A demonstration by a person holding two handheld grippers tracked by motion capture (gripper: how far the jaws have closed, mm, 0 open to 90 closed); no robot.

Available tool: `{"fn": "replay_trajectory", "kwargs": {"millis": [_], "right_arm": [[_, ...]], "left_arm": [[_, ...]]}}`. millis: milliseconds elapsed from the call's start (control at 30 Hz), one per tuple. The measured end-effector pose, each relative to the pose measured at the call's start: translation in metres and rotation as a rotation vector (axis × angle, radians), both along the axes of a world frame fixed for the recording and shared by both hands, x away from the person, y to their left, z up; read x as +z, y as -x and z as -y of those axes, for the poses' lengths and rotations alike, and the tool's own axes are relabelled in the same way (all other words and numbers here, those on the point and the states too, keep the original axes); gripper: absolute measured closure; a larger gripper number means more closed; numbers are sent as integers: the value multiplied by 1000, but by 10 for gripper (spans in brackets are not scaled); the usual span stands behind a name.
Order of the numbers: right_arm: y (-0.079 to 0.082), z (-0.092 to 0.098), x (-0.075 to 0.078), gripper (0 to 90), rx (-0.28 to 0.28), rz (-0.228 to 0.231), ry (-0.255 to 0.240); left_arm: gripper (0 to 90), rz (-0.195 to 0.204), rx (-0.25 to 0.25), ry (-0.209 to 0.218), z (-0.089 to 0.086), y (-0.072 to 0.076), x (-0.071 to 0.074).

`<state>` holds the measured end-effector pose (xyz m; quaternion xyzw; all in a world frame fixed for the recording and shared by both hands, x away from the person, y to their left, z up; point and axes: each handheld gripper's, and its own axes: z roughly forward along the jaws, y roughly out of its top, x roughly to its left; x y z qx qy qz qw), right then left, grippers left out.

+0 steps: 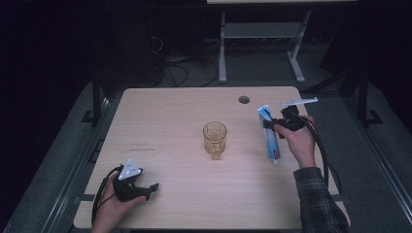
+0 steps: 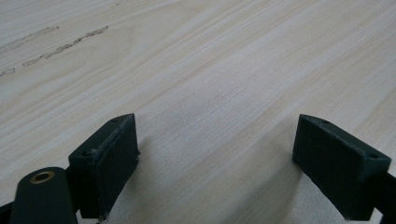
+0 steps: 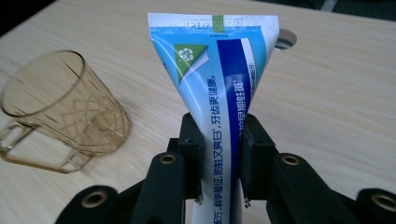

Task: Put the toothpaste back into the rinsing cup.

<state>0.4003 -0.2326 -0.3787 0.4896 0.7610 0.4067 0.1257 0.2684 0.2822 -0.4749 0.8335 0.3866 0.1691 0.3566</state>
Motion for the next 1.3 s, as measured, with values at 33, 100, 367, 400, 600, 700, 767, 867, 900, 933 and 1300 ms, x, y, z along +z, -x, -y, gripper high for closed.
{"fn": "replay_trajectory", "kwargs": {"millis": [33,100,367,400,600,700,767,867,900,933,1300], "right_arm": [[0,0,0,733,0,0,0],[5,2,4,734,4,34,-27],[16,7,8,734,22,120,-94],[17,7,9,734,24,126,-98],[23,8,12,733,42,166,-121],[26,7,16,732,52,183,-138],[27,6,18,732,64,194,-156],[28,3,24,732,77,205,-157],[29,2,25,731,80,205,-157],[29,0,27,731,83,211,-158],[25,-14,47,730,127,246,-192]], "left_arm": [[132,0,0,0,0,0,0],[132,0,0,0,0,0,0],[132,0,1,1,0,0,0],[132,0,1,1,0,0,0],[132,0,0,0,0,0,0],[132,1,1,1,0,0,0],[132,0,0,0,0,0,0],[132,1,0,0,0,0,0],[132,1,-1,-1,0,0,0],[132,1,0,-1,0,0,0],[132,2,0,0,0,0,0]]}}
